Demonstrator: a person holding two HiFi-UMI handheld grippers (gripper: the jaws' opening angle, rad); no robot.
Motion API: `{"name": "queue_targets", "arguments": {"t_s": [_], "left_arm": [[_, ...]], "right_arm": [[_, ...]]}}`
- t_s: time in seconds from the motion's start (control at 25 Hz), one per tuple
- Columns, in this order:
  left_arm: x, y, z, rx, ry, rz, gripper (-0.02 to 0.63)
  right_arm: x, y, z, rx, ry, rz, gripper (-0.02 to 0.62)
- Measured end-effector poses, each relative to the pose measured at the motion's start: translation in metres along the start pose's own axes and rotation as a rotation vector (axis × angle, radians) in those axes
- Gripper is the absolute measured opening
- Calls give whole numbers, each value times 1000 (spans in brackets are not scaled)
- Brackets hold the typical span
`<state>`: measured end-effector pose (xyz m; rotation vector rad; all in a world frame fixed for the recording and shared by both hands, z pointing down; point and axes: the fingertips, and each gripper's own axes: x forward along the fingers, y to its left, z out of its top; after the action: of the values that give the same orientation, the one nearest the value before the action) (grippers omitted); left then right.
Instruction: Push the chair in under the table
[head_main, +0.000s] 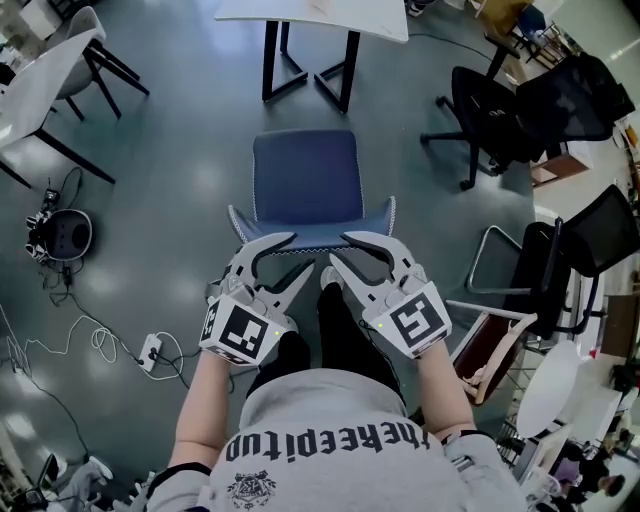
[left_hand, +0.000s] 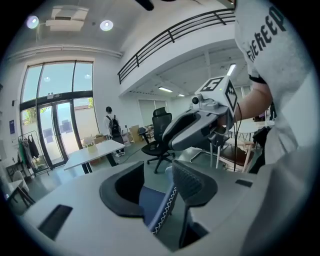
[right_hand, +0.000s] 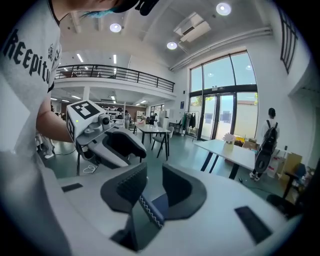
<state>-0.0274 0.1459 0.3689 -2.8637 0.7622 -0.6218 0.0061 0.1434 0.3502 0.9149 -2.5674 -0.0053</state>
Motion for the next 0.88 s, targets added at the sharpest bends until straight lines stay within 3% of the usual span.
{"name": "queue_targets", "arguments": {"t_s": [0.16,0.4,0.88], "left_arm": [[9,0,-15,9,56,-15,190],[26,-5,-43,91,176,-42,201],[46,-15,-82,156,313,-91,201]], "right_arm": [[8,-2,-19,-32,55,35,126],[14,-5,-49,-76,142,76,143],[24,-6,-96,-146,268,112,166]]}}
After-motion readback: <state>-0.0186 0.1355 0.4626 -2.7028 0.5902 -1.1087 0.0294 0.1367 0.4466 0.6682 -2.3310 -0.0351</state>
